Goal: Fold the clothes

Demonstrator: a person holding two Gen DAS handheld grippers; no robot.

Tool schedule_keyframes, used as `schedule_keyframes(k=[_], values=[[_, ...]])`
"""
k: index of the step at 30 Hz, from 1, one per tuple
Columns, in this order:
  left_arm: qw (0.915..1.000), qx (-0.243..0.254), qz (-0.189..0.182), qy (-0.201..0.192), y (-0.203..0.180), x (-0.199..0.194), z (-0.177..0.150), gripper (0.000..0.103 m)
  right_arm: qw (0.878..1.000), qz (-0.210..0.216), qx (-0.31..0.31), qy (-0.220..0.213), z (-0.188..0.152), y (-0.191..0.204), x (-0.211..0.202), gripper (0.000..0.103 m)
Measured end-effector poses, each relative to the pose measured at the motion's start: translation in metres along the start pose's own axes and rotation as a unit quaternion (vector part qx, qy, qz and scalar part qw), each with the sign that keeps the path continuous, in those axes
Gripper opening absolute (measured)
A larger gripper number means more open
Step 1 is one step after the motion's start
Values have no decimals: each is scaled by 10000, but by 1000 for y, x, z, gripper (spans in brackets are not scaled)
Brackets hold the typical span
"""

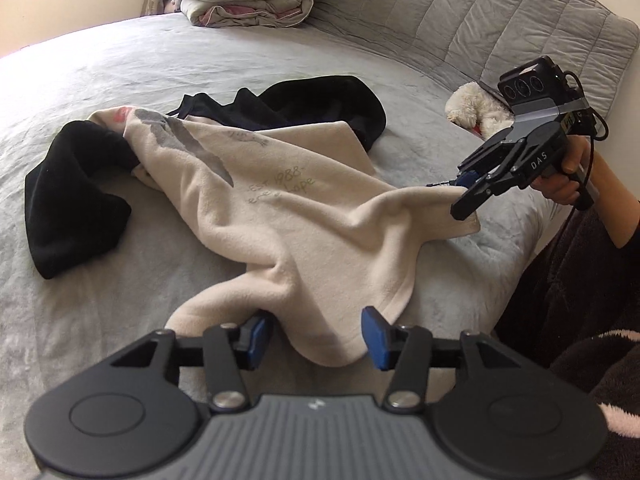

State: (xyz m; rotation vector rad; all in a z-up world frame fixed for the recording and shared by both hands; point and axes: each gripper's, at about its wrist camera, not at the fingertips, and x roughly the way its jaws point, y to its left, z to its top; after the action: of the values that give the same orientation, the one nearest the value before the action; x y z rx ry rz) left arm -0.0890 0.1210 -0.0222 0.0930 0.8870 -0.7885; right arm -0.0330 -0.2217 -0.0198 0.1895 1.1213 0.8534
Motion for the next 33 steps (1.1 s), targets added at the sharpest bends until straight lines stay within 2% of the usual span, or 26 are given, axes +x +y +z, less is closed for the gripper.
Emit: schedule_keyframes(k=[1,9,15,18,20,23,25,29,33], values=[[10000,-19,-1,-6,1,0,1,58,10000,17,8,-36,1,0,-3,47],[9996,-182,-97,-206,9,-6,6,63,9990,-55,299,-335,9,-13,-17,48],[9971,-403,-188,-615,18,-18,15,69,9958,-121,592,-689,23,-22,-28,52],[9934,-652,-211,-915,25,-23,22,70,9925,-267,780,-904,30,-29,-33,52],[9906,-747,-168,-1137,26,-25,28,71,9888,-513,895,-1077,35,-36,-36,52],[9870,-842,41,-1371,29,-23,46,72,9816,-883,1058,-1323,40,-47,-41,52],[9862,-883,254,-1375,31,-16,61,72,9758,-1116,1159,-1480,43,-57,-45,52],[9876,-744,763,-1154,30,8,92,72,9589,-1656,1464,-1778,48,-80,-51,52],[9844,-722,1290,-949,34,38,124,72,9436,-2123,1556,-2007,54,-95,-55,52]])
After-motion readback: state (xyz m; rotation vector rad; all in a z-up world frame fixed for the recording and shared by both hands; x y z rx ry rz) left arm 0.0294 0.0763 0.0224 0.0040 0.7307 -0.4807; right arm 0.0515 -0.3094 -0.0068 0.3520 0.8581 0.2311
